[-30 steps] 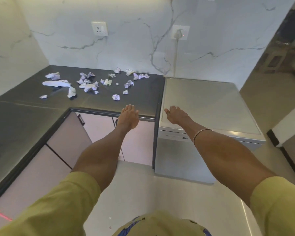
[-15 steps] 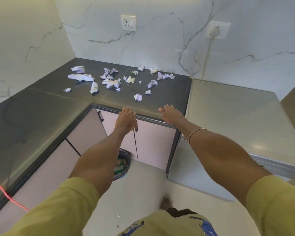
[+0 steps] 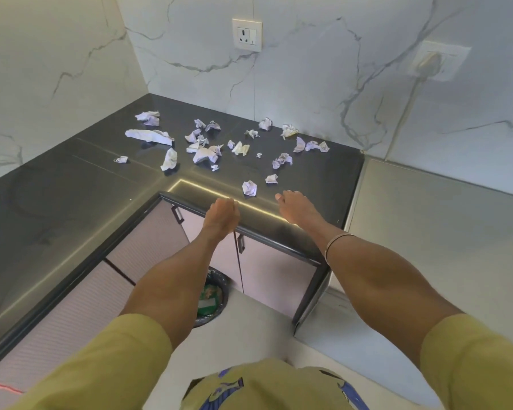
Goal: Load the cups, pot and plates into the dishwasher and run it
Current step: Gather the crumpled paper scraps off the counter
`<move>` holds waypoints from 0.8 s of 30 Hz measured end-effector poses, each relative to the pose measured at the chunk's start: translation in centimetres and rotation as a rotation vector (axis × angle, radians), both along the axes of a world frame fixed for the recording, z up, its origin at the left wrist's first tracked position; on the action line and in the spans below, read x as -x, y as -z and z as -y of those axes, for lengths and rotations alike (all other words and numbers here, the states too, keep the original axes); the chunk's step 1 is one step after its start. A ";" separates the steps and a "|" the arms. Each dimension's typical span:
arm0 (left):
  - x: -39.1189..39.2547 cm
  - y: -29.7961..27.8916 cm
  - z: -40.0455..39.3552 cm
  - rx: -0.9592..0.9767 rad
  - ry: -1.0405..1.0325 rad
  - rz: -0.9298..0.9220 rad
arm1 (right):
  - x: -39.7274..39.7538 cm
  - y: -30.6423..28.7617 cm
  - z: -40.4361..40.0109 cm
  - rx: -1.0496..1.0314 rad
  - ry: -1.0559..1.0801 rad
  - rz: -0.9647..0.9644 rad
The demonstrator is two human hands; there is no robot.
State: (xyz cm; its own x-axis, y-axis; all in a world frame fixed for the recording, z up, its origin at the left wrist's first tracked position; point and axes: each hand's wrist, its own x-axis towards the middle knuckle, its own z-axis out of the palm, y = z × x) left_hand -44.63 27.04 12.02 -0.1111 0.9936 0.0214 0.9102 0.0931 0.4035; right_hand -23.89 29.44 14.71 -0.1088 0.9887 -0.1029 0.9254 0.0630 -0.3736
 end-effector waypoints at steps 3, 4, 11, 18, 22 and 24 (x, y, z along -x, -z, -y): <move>-1.2 0.1 -1.9 0.001 -0.015 0.012 | -0.3 0.5 -2.2 -0.052 0.013 -0.042; -1.4 0.3 -2.5 0.020 -0.013 0.011 | -0.3 0.6 -2.7 -0.061 0.012 -0.039; -2.5 1.3 -7.1 0.047 0.070 0.055 | 0.3 0.3 -6.3 -0.087 0.024 -0.078; -2.4 2.8 -11.9 -0.066 0.267 -0.075 | 0.5 0.9 -10.8 -0.124 0.094 -0.002; -1.9 3.4 -14.8 0.008 0.377 -0.175 | 1.9 1.1 -13.6 -0.127 0.162 -0.025; -1.5 3.5 -15.8 0.021 0.437 -0.211 | 2.7 1.5 -14.4 -0.136 0.187 -0.032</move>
State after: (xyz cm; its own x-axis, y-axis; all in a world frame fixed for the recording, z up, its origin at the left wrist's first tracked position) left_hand -43.15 42.79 8.51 0.3211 0.9468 -0.0219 0.9277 -0.3098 0.2082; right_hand -26.55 43.85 13.25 0.0768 0.9965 0.0337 0.9137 -0.0568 -0.4025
